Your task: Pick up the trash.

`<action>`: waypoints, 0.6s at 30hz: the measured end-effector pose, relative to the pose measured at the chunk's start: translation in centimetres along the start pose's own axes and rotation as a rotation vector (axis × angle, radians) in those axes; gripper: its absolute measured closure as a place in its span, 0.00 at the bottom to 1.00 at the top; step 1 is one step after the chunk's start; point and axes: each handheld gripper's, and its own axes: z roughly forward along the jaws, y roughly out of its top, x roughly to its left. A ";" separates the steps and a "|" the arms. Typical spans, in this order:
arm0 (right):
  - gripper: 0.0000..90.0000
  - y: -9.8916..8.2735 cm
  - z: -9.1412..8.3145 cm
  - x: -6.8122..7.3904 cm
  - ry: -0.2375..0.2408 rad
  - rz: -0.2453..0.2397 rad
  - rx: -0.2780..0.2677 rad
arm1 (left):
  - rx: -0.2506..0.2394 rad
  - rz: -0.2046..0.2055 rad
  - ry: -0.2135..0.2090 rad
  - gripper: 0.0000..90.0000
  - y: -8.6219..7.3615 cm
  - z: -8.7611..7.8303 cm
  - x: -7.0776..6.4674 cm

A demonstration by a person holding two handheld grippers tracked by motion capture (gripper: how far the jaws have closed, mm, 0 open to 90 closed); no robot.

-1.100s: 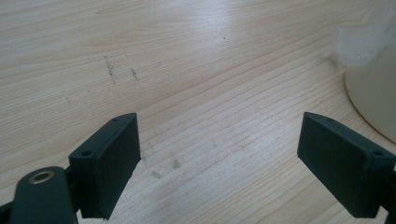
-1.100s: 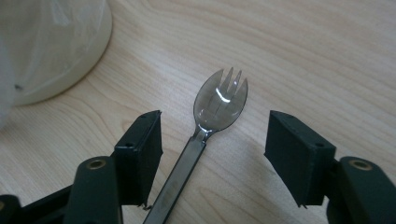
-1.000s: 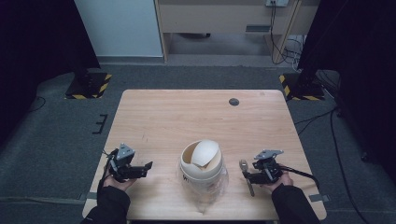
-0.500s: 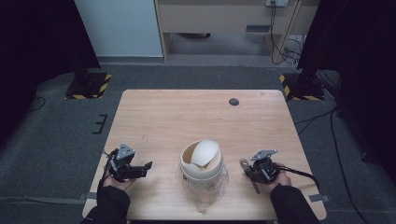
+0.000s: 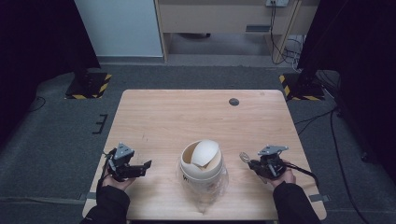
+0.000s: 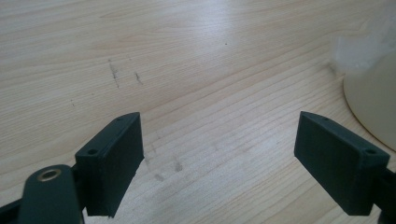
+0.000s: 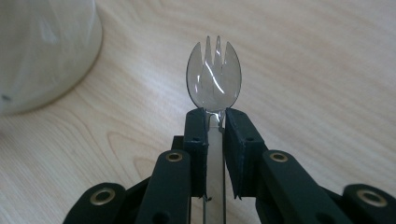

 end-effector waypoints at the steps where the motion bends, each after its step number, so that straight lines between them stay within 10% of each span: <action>1: 0.88 0.0 0.0 0.0 0.000 0.000 0.000 | -0.002 0.003 -0.001 0.17 0.0 -0.1 0.0; 18: 0.88 1.1 -4.2 -1.8 -0.006 0.062 -0.314 | -0.114 0.009 -0.026 0.17 1.2 -1.6 -1.0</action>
